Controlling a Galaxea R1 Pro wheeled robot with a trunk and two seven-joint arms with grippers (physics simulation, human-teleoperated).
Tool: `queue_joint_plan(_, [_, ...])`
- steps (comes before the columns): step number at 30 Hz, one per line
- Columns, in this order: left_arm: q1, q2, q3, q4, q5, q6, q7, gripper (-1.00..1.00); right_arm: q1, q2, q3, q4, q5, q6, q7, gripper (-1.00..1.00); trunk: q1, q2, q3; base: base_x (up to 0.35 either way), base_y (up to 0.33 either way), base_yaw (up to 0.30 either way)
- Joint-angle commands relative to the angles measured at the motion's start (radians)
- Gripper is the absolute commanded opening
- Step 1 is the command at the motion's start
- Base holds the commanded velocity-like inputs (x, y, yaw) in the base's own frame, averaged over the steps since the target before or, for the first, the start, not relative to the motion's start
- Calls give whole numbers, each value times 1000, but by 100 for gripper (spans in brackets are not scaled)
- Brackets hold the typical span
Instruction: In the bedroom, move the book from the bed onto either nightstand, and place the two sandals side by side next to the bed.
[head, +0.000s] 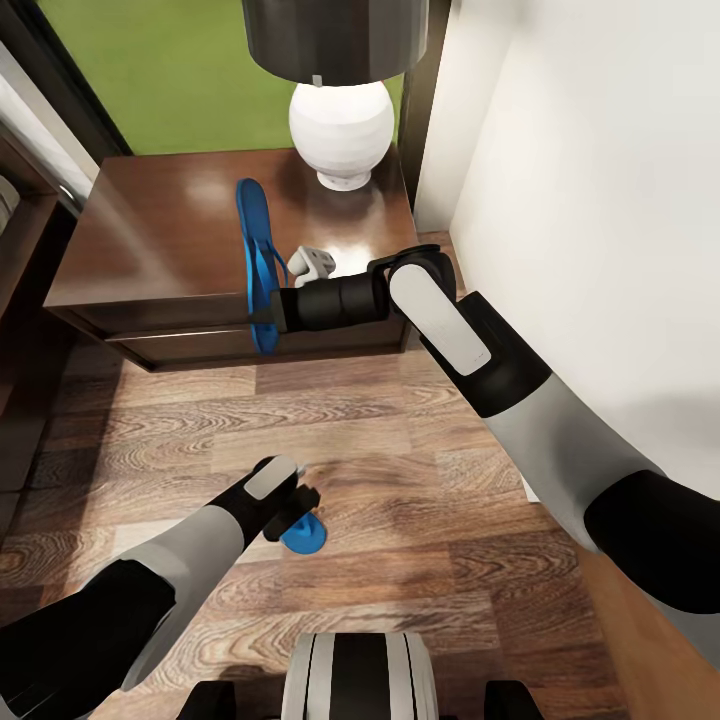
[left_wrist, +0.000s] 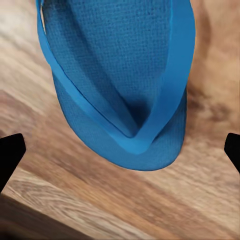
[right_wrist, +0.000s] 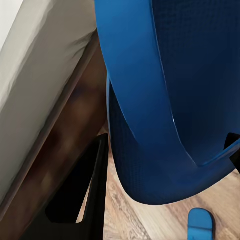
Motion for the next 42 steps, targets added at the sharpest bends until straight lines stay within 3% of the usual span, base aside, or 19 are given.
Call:
queue_joint_plan(1, [-1,1,-4,1,2,5,4,100,-1,0,-1,0,9,3,11,-100,0,0,-1,0,0,0])
queue_joint_plan(42, [0,-1,4,5,4,8,-5,100,-1,1,0,0,9,3,11,-100,0,0,-1,0,0,0])
